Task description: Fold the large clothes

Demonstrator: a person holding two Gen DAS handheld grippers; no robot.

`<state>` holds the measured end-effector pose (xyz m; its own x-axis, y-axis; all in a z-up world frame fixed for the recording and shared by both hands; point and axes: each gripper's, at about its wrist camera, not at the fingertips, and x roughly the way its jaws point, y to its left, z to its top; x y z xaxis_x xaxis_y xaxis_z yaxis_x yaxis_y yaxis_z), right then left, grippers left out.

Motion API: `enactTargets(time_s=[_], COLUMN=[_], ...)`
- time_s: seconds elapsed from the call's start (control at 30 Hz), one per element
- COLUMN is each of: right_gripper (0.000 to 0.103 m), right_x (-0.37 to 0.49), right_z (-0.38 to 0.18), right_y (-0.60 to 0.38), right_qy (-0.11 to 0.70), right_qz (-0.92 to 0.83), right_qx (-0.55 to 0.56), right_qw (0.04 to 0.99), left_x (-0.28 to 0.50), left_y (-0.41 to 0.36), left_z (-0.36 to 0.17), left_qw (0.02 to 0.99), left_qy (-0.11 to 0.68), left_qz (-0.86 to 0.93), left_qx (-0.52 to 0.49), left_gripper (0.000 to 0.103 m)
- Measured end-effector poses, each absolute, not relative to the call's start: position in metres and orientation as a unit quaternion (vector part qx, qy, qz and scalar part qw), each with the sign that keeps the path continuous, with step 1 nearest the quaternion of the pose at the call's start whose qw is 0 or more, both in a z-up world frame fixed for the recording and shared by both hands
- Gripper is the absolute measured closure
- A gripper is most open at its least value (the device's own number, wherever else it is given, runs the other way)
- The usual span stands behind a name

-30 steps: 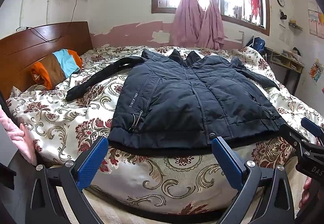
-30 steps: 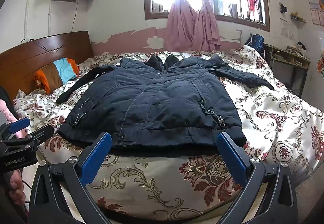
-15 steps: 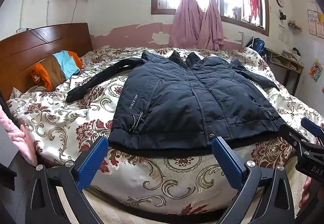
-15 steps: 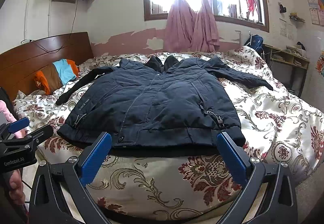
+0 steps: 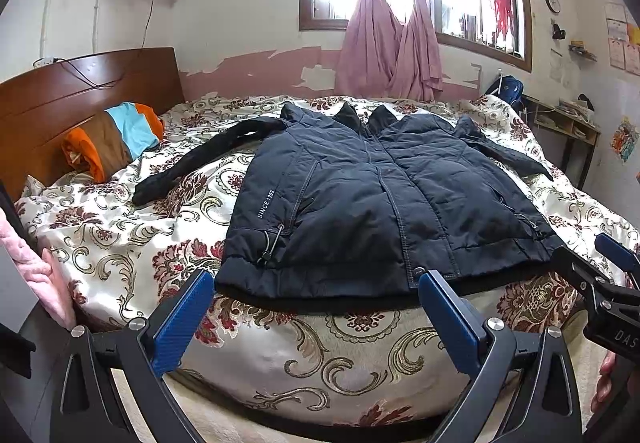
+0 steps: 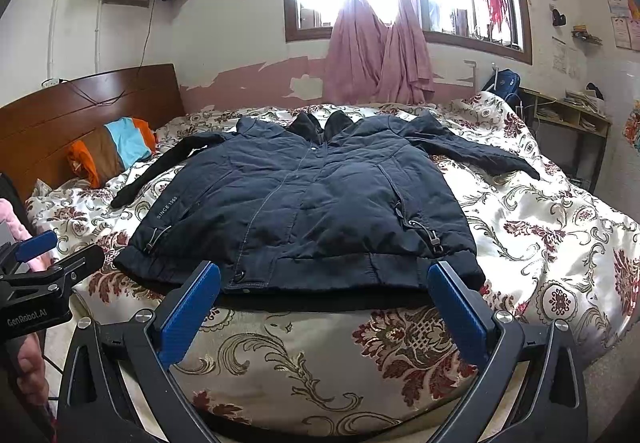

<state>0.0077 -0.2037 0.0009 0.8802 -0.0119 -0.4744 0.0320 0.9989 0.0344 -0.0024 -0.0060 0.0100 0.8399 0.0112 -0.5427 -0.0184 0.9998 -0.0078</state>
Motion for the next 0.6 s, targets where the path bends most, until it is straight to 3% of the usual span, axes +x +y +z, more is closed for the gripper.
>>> enactTargets(time_s=[0.6], right_gripper=[0.001], right_x=[0.031], right_z=[-0.013], right_y=[-0.217], right_qy=[0.253], right_qz=[-0.002], right_qx=[0.036], right_qw=[0.967], left_x=[0.035], left_y=[-0.007], left_z=[0.006], left_qw=[0.95], left_qy=[0.313], left_qz=[0.007], left_qx=[0.007], left_gripper=[0.0])
